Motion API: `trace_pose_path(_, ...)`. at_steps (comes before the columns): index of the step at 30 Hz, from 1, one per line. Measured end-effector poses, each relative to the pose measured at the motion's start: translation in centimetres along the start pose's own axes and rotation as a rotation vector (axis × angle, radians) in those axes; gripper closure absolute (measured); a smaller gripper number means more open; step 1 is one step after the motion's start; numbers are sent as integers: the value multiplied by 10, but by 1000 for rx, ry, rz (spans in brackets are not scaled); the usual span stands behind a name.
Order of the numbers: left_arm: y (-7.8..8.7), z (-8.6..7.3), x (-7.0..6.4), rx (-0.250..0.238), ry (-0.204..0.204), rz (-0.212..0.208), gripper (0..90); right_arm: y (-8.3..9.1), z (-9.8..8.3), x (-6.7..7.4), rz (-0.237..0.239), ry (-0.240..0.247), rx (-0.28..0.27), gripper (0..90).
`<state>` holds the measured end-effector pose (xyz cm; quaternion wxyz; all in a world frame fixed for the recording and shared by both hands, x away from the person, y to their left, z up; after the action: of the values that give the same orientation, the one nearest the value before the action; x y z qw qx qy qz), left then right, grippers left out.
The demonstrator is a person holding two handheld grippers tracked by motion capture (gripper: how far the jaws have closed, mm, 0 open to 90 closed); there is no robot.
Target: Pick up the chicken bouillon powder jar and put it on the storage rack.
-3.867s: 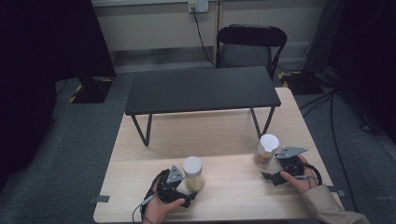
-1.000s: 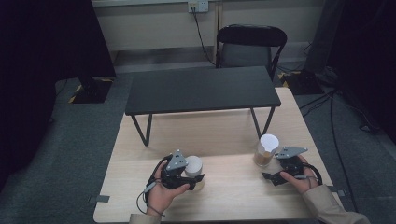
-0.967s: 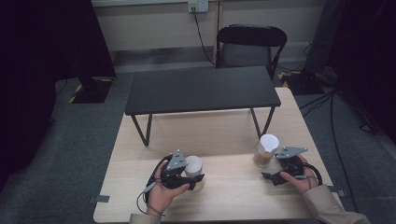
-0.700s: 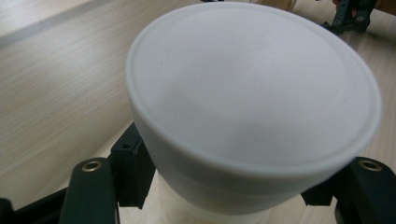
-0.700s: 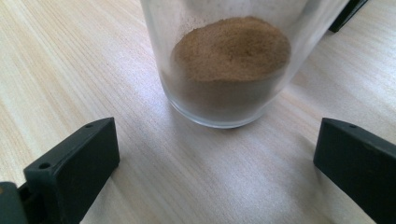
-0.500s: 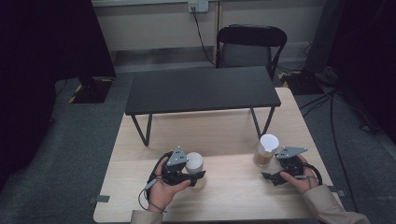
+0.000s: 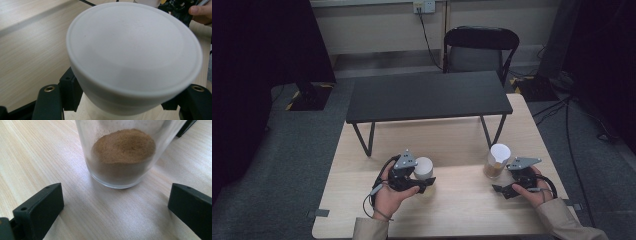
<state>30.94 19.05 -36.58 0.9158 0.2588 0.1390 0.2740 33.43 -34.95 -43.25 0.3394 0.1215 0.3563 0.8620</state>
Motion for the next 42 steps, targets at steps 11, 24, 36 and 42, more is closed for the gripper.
trace_pose_path(11, 0, 19, 4, -15, 1, -14, 336, 0, 0, 0, 0, 0, 0, 0)
trace_pose_path(24, 3, 40, 10, -23, -6, -29, 337, 0, 0, 0, 0, 0, 0, 0)
trace_pose_path(36, 3, 57, 16, -21, -11, -33, 337, 0, 0, 0, 0, 0, 0, 0)
trace_pose_path(42, 4, 66, 18, -22, -12, -37, 338, 0, 0, 0, 0, 0, 0, 0)
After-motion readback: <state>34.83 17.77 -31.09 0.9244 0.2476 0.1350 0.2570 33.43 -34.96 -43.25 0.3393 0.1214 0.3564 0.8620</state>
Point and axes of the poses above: each handheld gripper's, and its own axes: y roughly backward along the jaws, z roughly out of its top, x roughly to its left, the point moved 3 cm from there along -y, roughly forward along the jaws, and after that the axes turned 1 degree about -z, right-handed, at the moved point
